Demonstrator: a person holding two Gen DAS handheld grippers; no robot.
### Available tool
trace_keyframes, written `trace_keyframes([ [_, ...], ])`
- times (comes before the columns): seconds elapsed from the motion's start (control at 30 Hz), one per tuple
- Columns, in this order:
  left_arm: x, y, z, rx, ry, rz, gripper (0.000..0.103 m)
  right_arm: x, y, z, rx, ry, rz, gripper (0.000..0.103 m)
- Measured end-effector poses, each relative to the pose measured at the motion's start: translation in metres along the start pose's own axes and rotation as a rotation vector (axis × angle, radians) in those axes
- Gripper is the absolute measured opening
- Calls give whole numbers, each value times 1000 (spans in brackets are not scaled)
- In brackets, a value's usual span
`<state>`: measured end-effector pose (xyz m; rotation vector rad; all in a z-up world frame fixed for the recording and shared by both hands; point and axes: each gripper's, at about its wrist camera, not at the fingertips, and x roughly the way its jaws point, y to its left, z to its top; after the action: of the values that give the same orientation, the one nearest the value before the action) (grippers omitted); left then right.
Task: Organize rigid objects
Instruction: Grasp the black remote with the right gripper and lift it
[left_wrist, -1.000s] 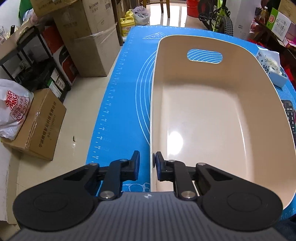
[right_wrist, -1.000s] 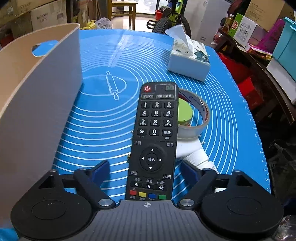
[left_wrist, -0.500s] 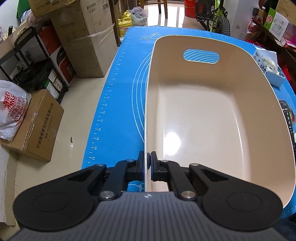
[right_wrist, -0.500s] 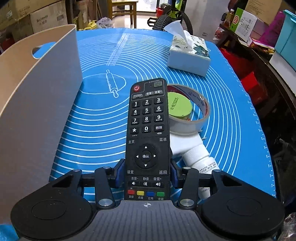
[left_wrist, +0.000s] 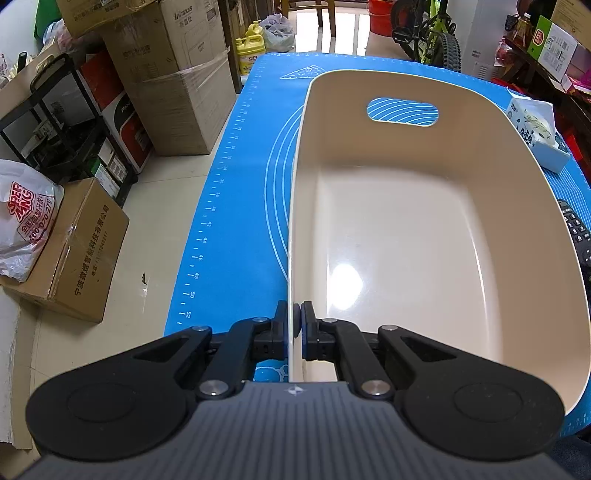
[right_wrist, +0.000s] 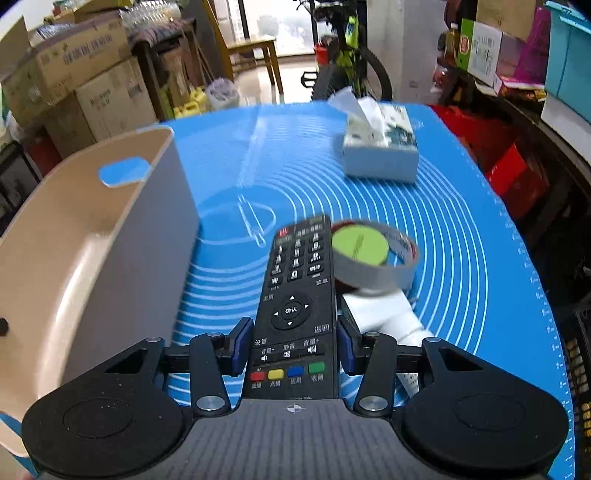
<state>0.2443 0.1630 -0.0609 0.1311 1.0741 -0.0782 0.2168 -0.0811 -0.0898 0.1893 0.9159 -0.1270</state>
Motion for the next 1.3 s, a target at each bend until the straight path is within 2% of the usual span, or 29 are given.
trace_keyframes([
  [0.2, 0, 0, 0, 0, -1, 0, 7, -14, 2, 11, 4, -50, 16, 50],
  [0.4, 0, 0, 0, 1, 0, 0, 7, -13, -2, 10, 33, -40, 32, 49],
  [0.6, 0, 1, -1, -1, 0, -2, 7, -18, -11, 9, 80, -70, 57, 49],
  [0.83, 0, 1, -1, -2, 1, -1, 7, -36, -10, 21, 91, -153, 63, 49],
  [1.03, 0, 1, -1, -1, 0, -1, 7, -61, 15, 39, 34, -230, 132, 49],
  [1.3, 0, 1, -1, 0, 1, 1, 7, -58, 79, 50, -103, -215, 223, 49],
])
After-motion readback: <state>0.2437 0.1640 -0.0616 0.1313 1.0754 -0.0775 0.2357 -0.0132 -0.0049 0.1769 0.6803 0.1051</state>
